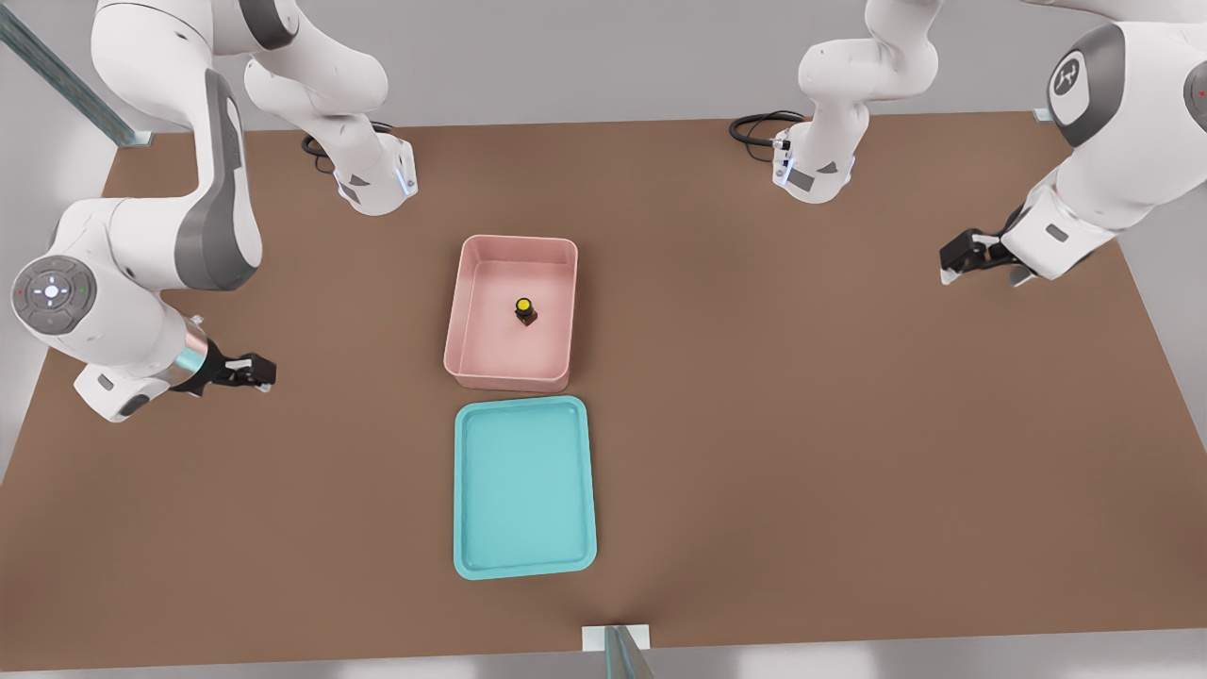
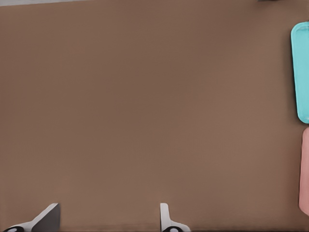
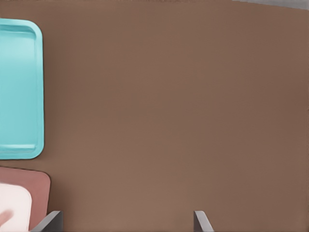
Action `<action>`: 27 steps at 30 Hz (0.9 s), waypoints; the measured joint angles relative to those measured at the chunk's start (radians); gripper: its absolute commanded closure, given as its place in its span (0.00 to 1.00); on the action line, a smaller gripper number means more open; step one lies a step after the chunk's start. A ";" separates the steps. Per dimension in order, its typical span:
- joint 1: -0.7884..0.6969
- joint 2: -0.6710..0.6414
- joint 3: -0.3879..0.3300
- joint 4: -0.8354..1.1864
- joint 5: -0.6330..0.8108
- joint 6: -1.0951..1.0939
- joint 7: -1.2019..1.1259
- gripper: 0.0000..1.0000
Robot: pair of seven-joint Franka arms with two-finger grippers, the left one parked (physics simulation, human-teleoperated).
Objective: The left arm remains still, and the right arm places the button from the box into the tray
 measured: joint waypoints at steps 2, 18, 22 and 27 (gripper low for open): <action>0.011 0.000 0.019 -0.030 0.007 0.009 -0.003 0.00; 0.321 0.017 0.412 -0.697 -0.061 0.584 0.192 0.00; 0.300 -0.055 0.418 -0.861 -0.081 0.726 0.235 0.00; 0.299 -0.022 0.425 -0.925 -0.123 0.862 0.275 0.00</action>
